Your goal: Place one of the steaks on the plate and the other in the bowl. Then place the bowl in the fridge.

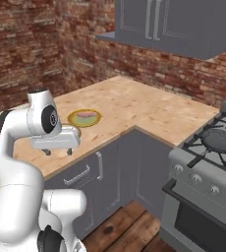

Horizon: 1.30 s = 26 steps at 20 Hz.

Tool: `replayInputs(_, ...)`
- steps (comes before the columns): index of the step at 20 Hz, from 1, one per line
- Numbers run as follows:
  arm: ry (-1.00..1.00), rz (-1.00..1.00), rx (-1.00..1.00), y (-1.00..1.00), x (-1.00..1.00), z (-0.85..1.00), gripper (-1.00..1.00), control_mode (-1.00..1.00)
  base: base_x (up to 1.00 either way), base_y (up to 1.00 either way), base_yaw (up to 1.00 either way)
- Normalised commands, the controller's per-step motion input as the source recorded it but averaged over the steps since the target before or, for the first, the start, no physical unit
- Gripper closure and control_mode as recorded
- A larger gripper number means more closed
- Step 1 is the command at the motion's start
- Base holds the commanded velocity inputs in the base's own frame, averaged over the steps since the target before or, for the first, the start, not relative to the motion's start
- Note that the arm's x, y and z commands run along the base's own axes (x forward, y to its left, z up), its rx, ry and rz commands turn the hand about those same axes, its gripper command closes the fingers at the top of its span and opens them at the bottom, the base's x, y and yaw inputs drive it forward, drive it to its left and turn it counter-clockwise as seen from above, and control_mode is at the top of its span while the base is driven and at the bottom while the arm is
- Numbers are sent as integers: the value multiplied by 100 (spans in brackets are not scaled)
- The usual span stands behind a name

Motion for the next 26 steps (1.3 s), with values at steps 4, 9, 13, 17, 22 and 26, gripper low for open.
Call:
replayInputs(4,0,0,0,0,0,0,-100,100,76,-7,23)
replayInputs(9,0,0,0,0,0,0,-100,100,35,-33,8)
replayInputs(13,0,0,0,0,0,0,-100,100,0,-1,0)
replayInputs(17,0,0,0,0,0,0,-100,100,0,0,0)
replayInputs(22,6,0,12,12,22,0,-100,-100,0,0,0)
replayInputs(26,8,-8,62,5,67,18,-100,-100,0,0,0)
